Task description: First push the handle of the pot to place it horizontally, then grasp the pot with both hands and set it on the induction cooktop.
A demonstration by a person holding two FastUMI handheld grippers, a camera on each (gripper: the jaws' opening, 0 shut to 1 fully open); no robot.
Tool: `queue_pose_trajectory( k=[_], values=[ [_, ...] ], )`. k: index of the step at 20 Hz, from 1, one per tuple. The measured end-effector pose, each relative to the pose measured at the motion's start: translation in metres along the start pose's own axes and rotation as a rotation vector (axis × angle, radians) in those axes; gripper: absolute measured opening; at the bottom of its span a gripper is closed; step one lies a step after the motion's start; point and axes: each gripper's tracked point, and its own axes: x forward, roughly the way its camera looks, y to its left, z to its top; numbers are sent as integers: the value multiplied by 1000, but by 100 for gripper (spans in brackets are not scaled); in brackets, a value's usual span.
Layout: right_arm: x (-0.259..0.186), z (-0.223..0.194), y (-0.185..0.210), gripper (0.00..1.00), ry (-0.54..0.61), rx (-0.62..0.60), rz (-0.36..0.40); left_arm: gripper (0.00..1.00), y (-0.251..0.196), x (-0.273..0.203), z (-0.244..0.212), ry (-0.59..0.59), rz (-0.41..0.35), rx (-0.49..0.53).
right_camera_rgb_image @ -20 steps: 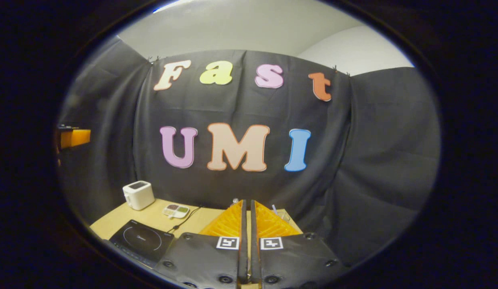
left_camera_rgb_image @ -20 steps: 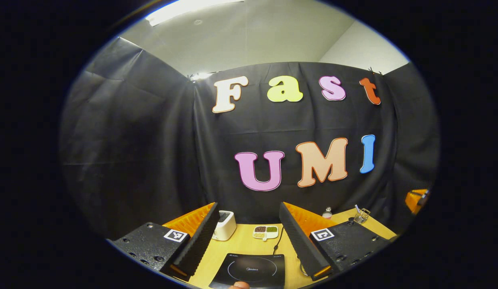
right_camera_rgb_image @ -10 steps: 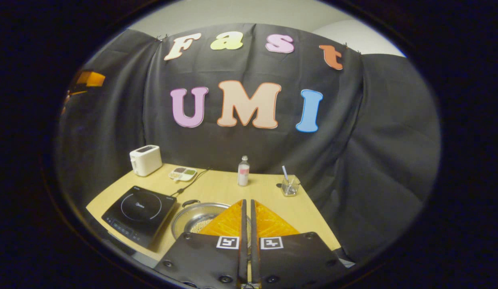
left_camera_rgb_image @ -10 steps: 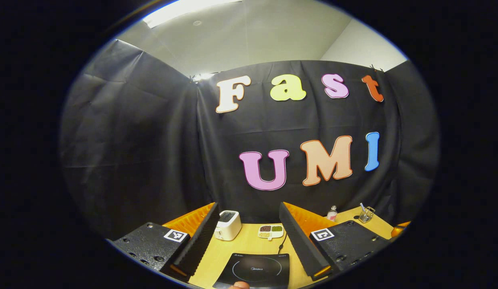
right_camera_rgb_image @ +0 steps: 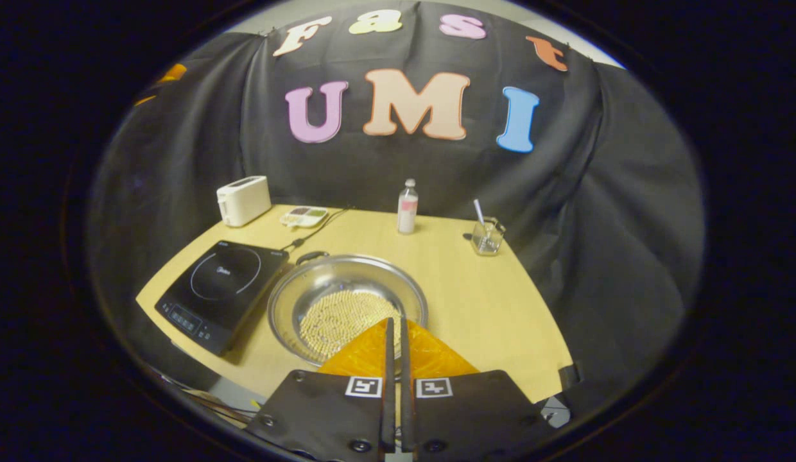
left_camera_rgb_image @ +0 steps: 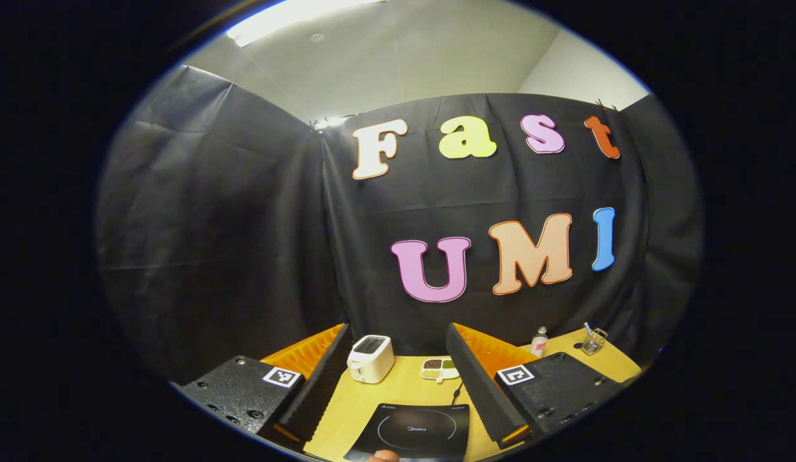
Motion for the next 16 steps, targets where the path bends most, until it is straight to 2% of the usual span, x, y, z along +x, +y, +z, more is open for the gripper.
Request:
queue_pose_trajectory(
  k=[8,16],
  values=[
    [27,-66,19,5,170,-43,77,96,10,3,-6,15,43,-1],
    [44,-99,18,4,269,-72,116,95,7,8,-13,31,55,-5]
  ],
)
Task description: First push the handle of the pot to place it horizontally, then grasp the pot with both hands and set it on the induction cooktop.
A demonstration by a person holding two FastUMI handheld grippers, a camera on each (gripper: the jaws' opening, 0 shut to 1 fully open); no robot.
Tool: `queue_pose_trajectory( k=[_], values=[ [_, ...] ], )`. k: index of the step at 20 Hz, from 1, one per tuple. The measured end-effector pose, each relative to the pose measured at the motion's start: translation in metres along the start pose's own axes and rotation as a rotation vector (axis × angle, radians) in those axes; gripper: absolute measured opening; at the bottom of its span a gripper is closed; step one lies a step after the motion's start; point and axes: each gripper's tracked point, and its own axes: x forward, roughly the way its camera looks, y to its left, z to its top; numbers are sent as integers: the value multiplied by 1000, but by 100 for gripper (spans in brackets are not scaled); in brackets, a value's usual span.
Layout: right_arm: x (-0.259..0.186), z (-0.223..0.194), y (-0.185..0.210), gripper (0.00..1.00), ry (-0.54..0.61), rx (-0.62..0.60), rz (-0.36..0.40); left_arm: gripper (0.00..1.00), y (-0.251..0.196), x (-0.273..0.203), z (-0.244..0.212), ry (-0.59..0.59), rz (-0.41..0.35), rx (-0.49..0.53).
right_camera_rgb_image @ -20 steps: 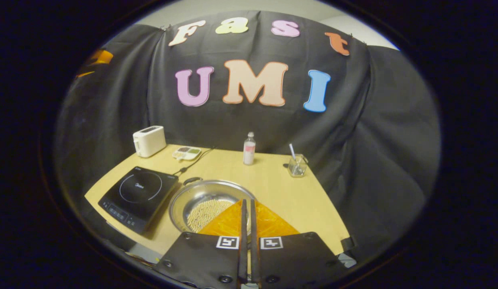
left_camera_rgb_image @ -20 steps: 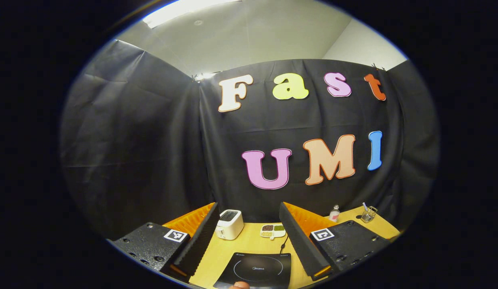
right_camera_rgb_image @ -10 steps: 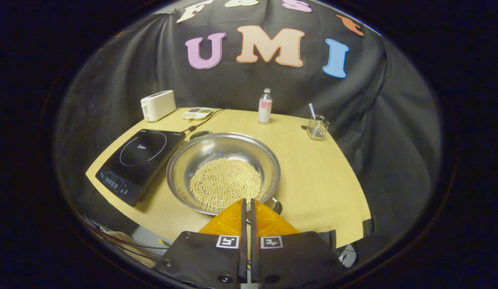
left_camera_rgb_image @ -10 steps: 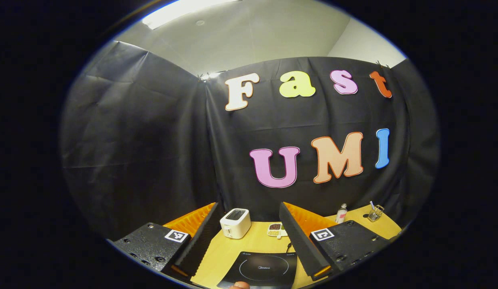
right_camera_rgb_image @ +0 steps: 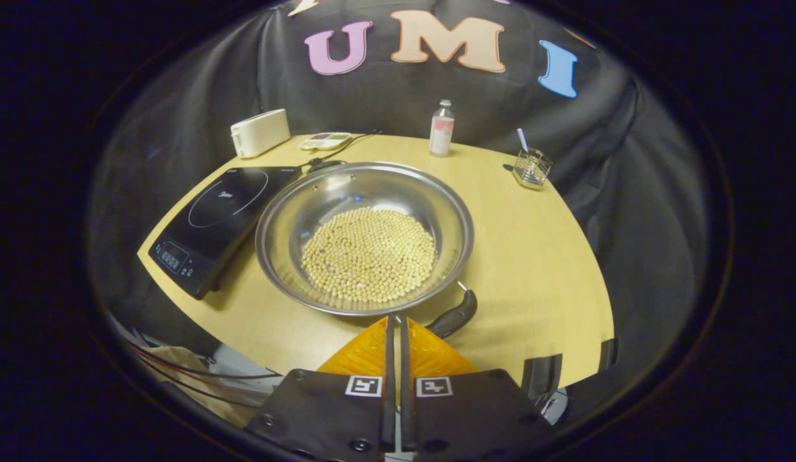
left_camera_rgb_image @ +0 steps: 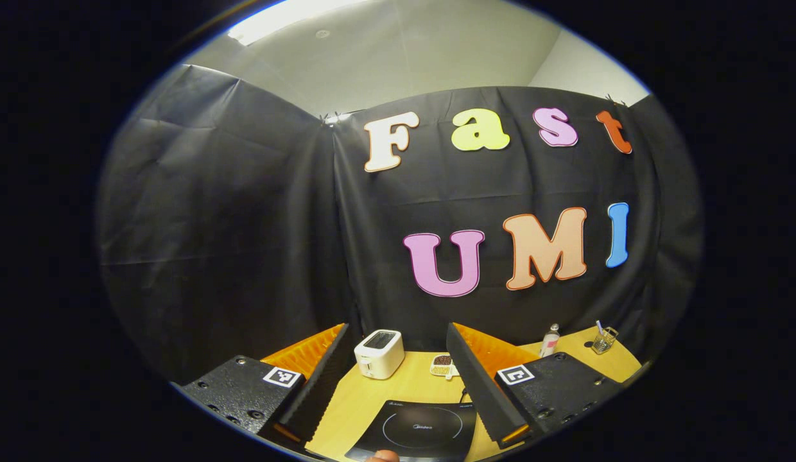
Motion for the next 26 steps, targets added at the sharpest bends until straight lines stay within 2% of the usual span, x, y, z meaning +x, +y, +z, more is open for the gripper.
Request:
queue_pose_trajectory(
  k=[10,19,26],
  values=[
    [18,5,-33,3,27,-11,-21,96,0,5,-8,17,37,-17],
    [48,33,-66,3,29,-75,-47,96,9,5,-17,40,102,-28],
    [73,56,-80,3,22,-60,-75,96,6,10,-23,57,107,-13]
  ],
)
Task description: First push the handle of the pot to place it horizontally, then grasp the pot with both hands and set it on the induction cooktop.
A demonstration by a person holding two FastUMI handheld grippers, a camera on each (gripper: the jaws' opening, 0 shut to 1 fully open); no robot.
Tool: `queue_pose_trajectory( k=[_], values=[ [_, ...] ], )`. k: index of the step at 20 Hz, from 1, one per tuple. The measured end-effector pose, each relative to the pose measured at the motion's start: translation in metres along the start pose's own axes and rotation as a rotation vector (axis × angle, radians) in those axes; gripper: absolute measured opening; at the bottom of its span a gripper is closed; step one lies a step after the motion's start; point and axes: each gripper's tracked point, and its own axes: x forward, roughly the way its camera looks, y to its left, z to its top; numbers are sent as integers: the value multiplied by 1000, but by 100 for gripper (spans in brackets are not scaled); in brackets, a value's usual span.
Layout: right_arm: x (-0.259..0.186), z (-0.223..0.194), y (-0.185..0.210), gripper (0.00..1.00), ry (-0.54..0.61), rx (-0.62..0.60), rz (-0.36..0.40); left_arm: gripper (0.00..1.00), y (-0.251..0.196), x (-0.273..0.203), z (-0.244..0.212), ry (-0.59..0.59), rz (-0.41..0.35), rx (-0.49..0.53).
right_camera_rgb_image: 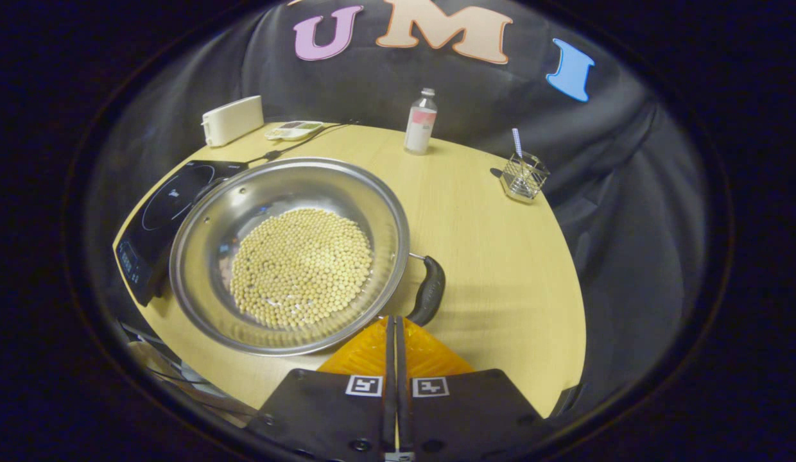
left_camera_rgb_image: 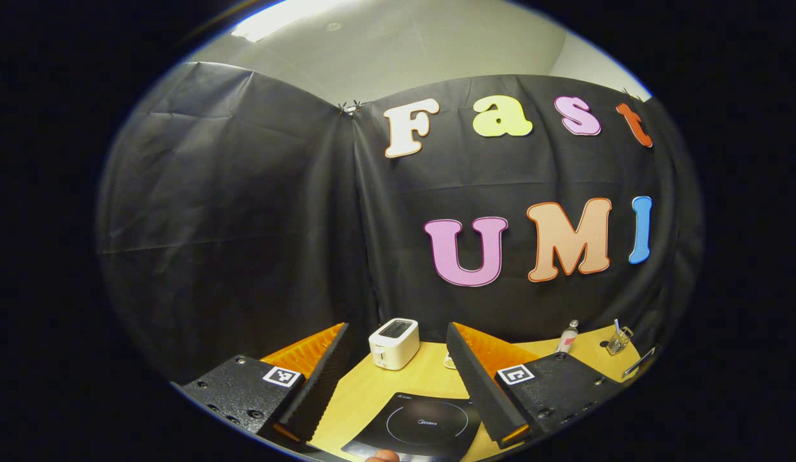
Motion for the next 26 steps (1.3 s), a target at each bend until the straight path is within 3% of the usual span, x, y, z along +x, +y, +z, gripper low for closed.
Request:
queue_pose_trajectory(
  k=[8,14,17,18,21,24,26],
  values=[
    [0,4,-13,4,1,65,-44,96,-32,20,-16,30,-72,21],
    [-19,38,-30,3,-102,151,-71,96,-78,37,-54,109,-173,34],
    [-28,56,-37,7,-149,184,-75,97,-99,42,-75,156,-221,18],
    [-28,63,-37,2,-167,190,-78,98,-105,43,-82,174,-233,18],
    [-35,82,-38,28,-219,200,-72,98,-120,45,-102,220,-270,2],
    [-37,94,-38,42,-250,206,-67,98,-135,46,-125,277,-307,-7],
    [-38,100,-35,65,-256,211,-54,98,-145,44,-146,322,-334,4]
  ],
)
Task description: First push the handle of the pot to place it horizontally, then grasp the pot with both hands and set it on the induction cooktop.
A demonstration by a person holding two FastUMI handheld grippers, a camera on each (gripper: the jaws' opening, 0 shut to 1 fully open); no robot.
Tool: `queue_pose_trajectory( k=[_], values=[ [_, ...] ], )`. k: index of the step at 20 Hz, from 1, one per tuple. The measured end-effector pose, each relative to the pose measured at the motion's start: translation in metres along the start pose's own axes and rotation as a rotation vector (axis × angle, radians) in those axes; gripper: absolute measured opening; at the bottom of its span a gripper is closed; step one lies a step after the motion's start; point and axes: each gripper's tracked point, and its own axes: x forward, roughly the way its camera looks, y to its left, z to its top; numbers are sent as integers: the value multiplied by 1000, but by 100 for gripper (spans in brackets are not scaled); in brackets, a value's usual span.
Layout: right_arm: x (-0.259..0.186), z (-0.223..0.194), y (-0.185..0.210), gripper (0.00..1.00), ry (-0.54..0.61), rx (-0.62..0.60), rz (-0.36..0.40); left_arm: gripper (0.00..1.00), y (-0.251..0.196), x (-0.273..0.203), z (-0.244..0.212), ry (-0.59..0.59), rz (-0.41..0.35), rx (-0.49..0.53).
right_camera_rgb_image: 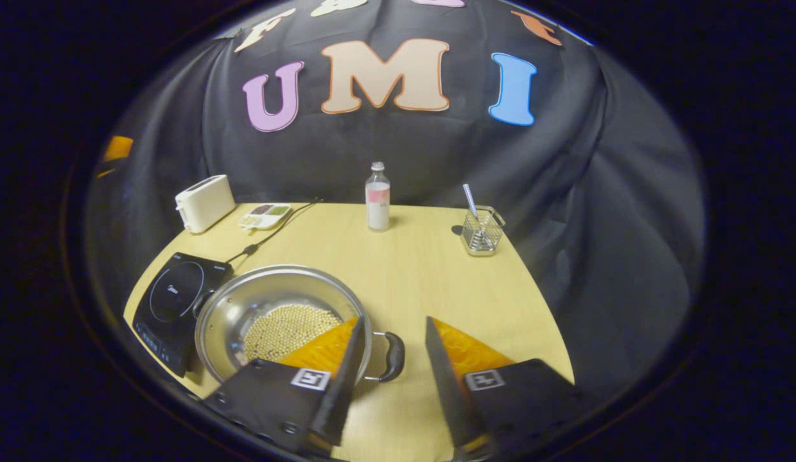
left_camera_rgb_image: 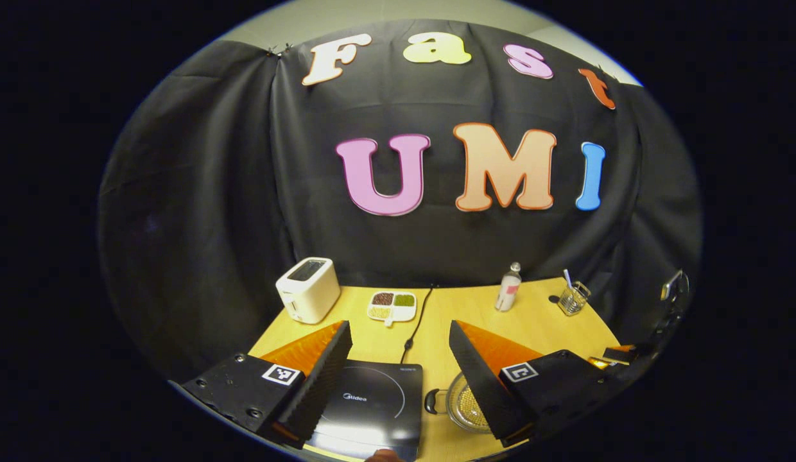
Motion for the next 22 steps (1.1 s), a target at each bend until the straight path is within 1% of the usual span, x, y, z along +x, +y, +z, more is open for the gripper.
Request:
queue_pose_trajectory(
  k=[3,5,6,13,17,20,22],
  values=[
    [3,5,0,100,-9,6,-7,98,-14,13,-36,89,-42,9],
    [6,5,1,100,-5,7,-8,100,-27,22,-59,145,-81,11],
    [6,4,1,100,-1,5,-8,99,-33,27,-72,181,-99,9],
    [6,-9,-7,100,25,22,-29,98,-60,52,-151,390,-175,12],
    [5,-18,-14,100,48,39,-40,98,-67,64,-193,500,-184,3],
    [6,-24,-15,100,63,63,-39,99,-67,72,-225,589,-181,27],
    [7,-26,-16,100,69,77,-38,99,-71,78,-240,630,-181,11]
  ],
)
